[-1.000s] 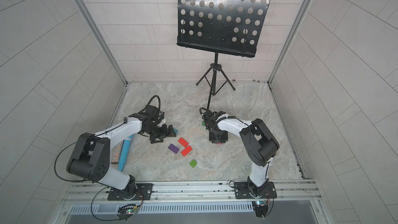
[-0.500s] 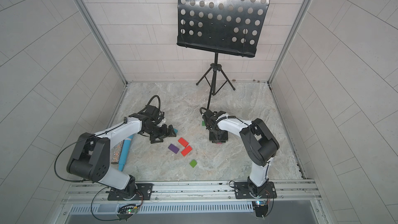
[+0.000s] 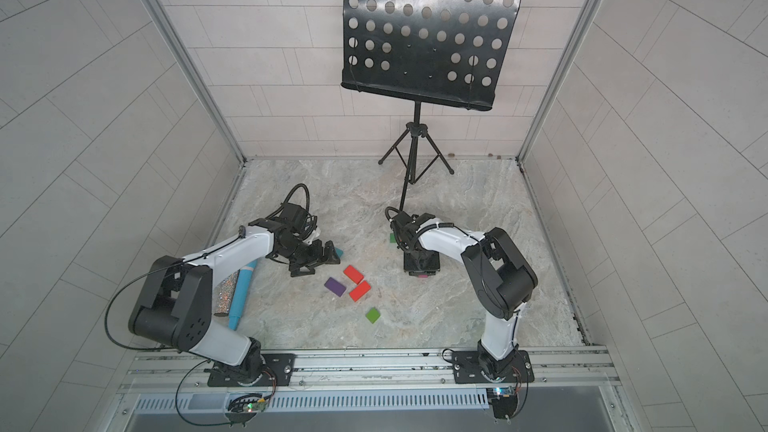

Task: Assemble the number 7 with building blocks
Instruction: Assemble the building block at the center of the board.

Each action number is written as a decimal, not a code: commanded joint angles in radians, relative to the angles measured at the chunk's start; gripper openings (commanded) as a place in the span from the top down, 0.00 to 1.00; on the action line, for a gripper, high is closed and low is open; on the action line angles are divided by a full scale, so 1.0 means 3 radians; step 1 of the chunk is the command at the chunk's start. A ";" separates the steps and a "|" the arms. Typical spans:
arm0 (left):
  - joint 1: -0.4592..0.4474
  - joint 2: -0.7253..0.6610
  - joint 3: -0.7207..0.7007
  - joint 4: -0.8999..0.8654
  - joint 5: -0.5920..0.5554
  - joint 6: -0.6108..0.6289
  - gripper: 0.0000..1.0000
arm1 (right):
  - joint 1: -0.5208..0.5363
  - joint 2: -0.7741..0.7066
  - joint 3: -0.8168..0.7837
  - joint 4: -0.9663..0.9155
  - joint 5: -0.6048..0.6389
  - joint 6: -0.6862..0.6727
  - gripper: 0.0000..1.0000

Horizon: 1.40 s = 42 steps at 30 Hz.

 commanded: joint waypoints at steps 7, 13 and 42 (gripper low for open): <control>0.0000 -0.0027 -0.0027 -0.0003 0.0001 0.0056 0.00 | -0.0026 0.0129 0.0012 -0.0006 0.0116 -0.0018 0.64; 0.0001 -0.0029 -0.0036 0.0002 0.0005 0.0055 0.00 | -0.0026 0.0140 0.0024 -0.0007 0.0113 -0.0032 0.64; 0.0000 -0.0037 -0.0041 0.0004 0.0004 0.0049 0.00 | -0.0026 0.0174 0.0078 -0.0021 0.0116 -0.0056 0.57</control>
